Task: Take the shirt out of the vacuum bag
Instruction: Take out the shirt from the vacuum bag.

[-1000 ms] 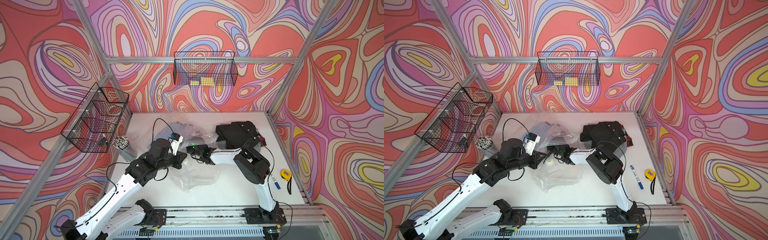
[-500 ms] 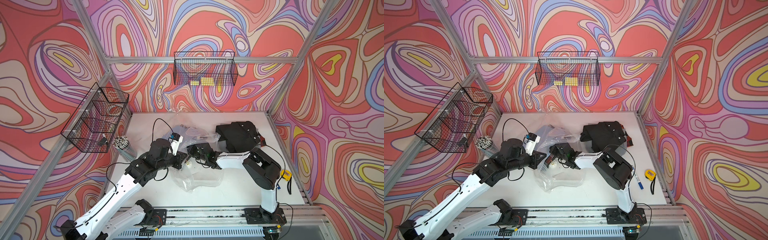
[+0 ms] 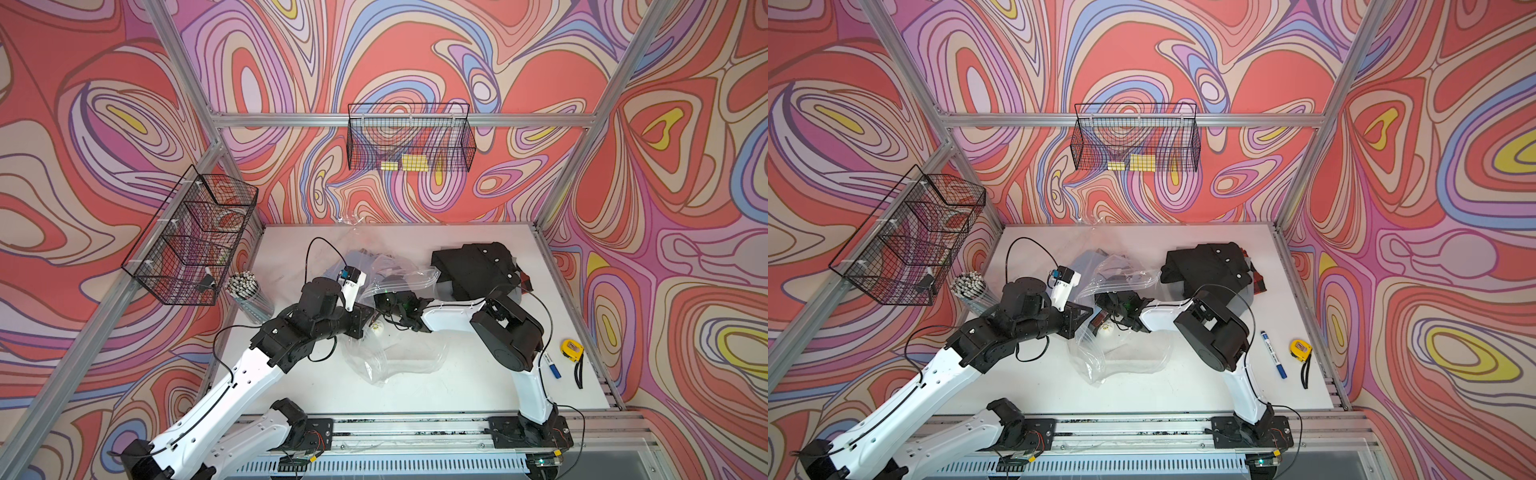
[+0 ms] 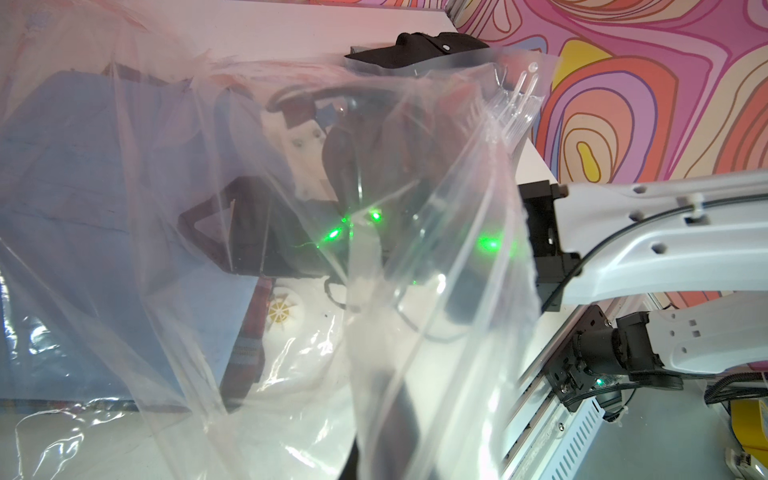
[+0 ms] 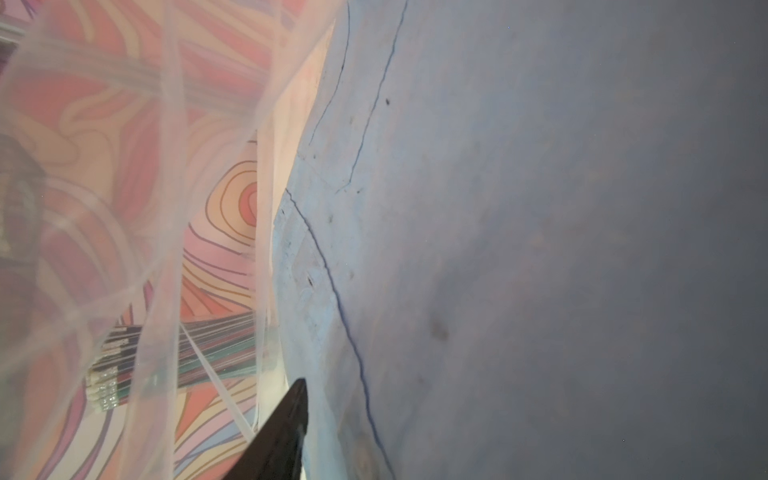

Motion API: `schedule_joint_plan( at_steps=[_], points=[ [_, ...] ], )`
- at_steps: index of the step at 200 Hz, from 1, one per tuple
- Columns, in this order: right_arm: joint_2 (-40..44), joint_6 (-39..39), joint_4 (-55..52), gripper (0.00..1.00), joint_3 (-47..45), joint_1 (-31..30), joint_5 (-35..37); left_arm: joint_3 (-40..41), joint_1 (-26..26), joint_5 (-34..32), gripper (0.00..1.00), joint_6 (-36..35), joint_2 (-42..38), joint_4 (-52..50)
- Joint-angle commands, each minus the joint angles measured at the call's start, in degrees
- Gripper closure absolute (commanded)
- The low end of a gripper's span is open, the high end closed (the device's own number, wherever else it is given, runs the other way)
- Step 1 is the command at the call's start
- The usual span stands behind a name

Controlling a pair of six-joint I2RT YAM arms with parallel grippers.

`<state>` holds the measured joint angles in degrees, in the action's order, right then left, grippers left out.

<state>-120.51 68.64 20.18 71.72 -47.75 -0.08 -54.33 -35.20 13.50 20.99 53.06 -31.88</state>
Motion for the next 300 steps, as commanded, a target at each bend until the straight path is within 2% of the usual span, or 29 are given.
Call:
schedule_joint_plan(
  at_steps=[1,29,45,64,86,178,232,252,265,286,300],
  points=[
    [-2.4,-0.3,2.4,0.51,1.3,0.0,0.1,0.4,0.4,0.2,1.00,-0.8,0.5,1.2],
    [-4.6,1.6,8.8,0.58,1.0,0.0,-0.2,0.6,0.4,0.4,1.00,-0.7,0.4,1.4],
    [-5.3,0.1,7.3,0.61,3.4,-0.1,-0.1,0.6,0.4,0.6,1.00,-0.7,0.5,1.5],
    [-4.9,-0.8,5.5,0.77,4.8,0.0,0.1,0.6,0.4,0.6,1.00,-0.7,0.4,1.3],
    [-3.0,-0.7,5.8,1.00,4.2,0.1,0.8,0.7,0.5,0.5,1.00,-0.7,0.2,1.4],
    [6.8,-0.1,7.6,1.00,1.3,0.0,-0.5,0.9,0.8,0.6,1.00,-0.5,0.0,1.5],
    [7.0,1.9,8.9,1.00,1.1,0.0,-2.1,0.9,0.8,0.6,1.00,-0.6,0.0,1.4],
    [6.1,1.0,6.3,1.00,2.8,0.1,-3.3,0.8,0.8,0.7,1.00,-0.7,0.1,1.3],
    [5.1,0.3,3.8,0.92,4.5,0.0,-4.9,0.7,0.8,0.7,1.00,-0.8,0.1,1.2],
    [3.9,1.6,3.6,0.67,4.4,0.1,-7.9,0.8,0.9,0.6,1.00,-0.9,-0.2,1.1],
    [4.8,1.0,-0.8,0.53,4.7,0.0,-6.4,0.7,0.9,0.6,1.00,-1.0,-0.4,0.9]
  ],
)
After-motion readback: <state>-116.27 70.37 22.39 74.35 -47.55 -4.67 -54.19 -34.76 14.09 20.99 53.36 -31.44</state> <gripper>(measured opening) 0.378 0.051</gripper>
